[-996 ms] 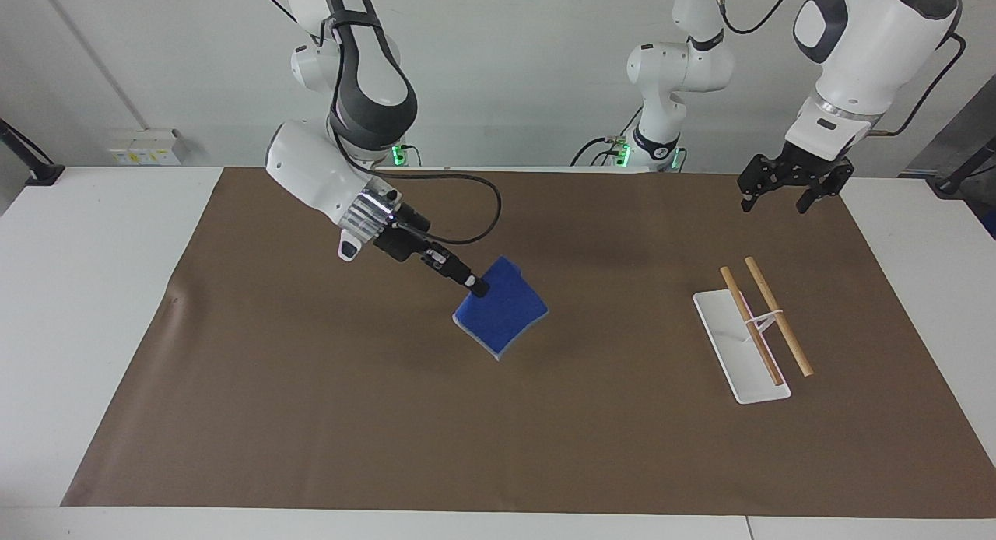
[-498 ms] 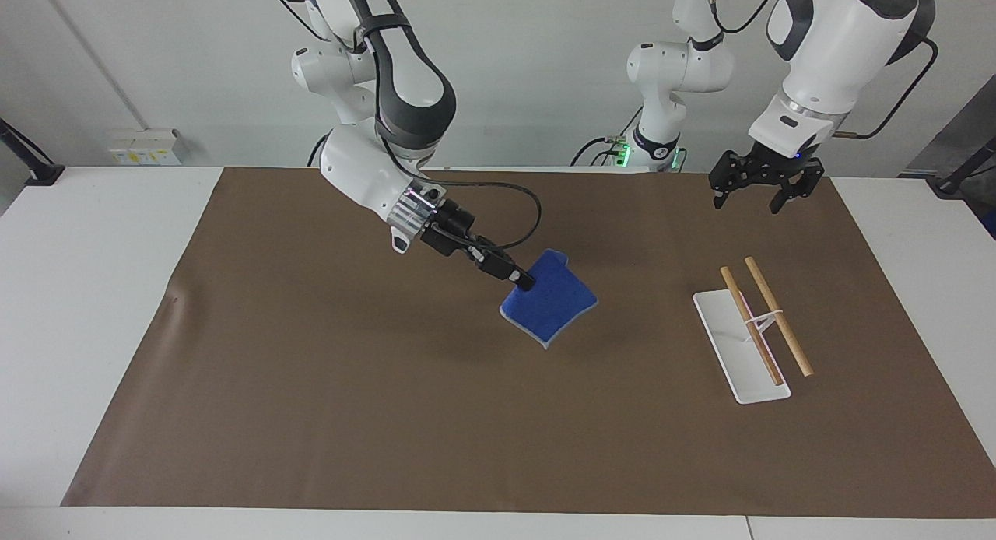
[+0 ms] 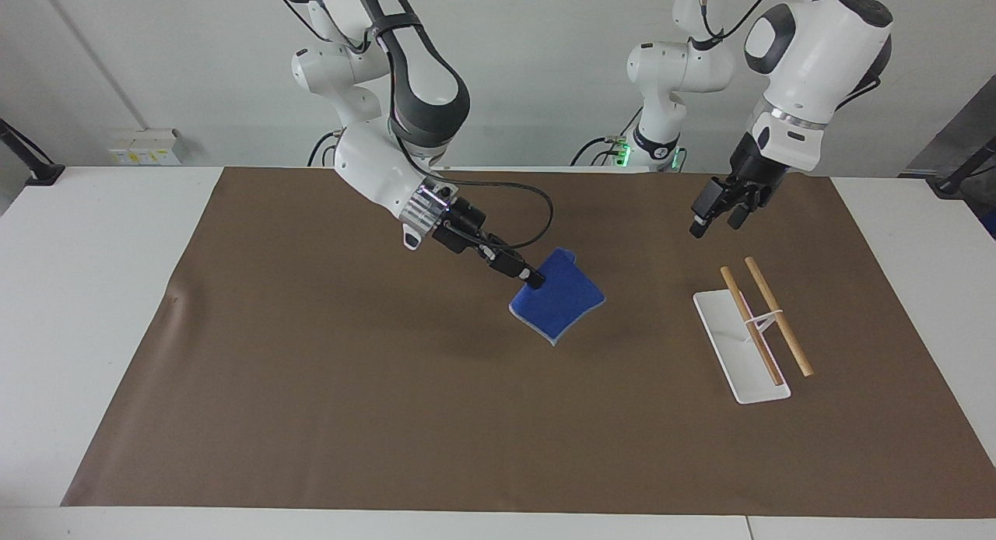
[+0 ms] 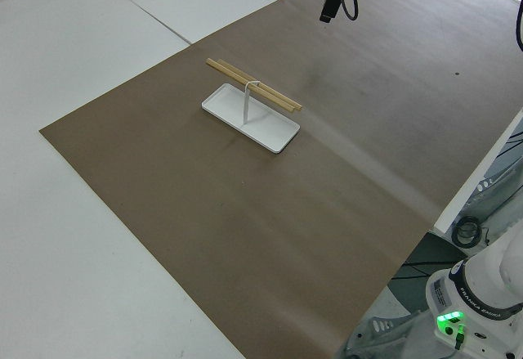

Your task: Right arm passes towel to left arm to hang

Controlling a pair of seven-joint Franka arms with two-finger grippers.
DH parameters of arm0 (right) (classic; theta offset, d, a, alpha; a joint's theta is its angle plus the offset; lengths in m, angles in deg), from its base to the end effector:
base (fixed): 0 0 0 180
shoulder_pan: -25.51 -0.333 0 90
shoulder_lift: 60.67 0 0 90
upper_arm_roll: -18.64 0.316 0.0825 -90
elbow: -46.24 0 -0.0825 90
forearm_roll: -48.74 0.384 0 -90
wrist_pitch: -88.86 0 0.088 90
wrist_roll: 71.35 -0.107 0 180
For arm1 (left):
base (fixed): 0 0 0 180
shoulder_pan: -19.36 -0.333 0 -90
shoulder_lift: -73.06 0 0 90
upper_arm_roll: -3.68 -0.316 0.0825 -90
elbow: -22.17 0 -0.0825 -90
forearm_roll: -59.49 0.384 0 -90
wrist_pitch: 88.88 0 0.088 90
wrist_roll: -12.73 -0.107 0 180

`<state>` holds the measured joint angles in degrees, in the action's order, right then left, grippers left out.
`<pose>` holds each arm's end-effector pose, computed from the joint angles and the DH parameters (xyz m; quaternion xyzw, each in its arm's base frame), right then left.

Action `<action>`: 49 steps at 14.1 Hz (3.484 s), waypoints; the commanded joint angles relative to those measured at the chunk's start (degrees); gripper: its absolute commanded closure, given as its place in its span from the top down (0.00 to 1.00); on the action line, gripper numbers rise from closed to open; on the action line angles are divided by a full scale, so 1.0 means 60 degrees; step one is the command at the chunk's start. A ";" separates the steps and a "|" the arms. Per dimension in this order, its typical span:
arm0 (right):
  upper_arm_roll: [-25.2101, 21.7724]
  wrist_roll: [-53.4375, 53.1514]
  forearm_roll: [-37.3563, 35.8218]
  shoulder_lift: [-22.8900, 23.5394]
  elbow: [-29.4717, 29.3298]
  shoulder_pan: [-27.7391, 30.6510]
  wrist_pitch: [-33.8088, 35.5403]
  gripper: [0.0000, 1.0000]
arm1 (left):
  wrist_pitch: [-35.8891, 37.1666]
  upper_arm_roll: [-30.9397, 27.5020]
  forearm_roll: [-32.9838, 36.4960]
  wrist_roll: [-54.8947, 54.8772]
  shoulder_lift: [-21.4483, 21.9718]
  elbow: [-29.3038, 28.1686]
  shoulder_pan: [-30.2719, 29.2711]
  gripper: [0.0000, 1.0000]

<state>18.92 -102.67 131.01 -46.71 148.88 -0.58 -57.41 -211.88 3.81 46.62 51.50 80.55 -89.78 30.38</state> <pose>0.5981 0.2810 0.4615 -0.7082 0.4665 0.0694 0.5253 0.5386 -0.1157 0.5686 0.9416 0.2779 0.1019 0.1604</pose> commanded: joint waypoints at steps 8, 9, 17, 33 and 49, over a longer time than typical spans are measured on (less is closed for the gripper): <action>0.0041 -0.0607 0.0845 0.0002 -0.0085 -0.0413 -0.0640 0.00 | -0.5221 0.1545 -0.1004 0.6367 -0.0674 -0.1381 0.0111 1.00; 0.0041 -0.0653 0.1226 0.0002 -0.0086 -0.0428 -0.0829 0.00 | -0.5644 0.1793 -0.1004 0.6602 -0.1039 -0.1381 0.0111 1.00; 0.0041 -0.0595 0.1479 0.0002 -0.0071 -0.0589 -0.1050 0.00 | -0.6922 0.2336 -0.1004 0.7497 -0.1716 -0.1249 0.0184 1.00; 0.0027 0.0061 0.1289 0.0046 0.0002 -0.0779 -0.1343 0.06 | -0.7201 0.2411 -0.1004 0.6532 -0.2038 -0.1088 -0.0138 0.00; -0.0222 0.4240 -1.1781 -0.0158 0.1351 0.2279 0.0014 1.00 | -0.7113 -0.1293 -0.0989 0.5478 -0.1936 -0.1703 -0.0490 0.00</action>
<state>17.71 -78.13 70.93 -46.17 157.09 10.00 -62.23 -254.65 -1.43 41.66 86.10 68.26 -99.13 27.22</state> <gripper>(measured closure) 0.000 0.978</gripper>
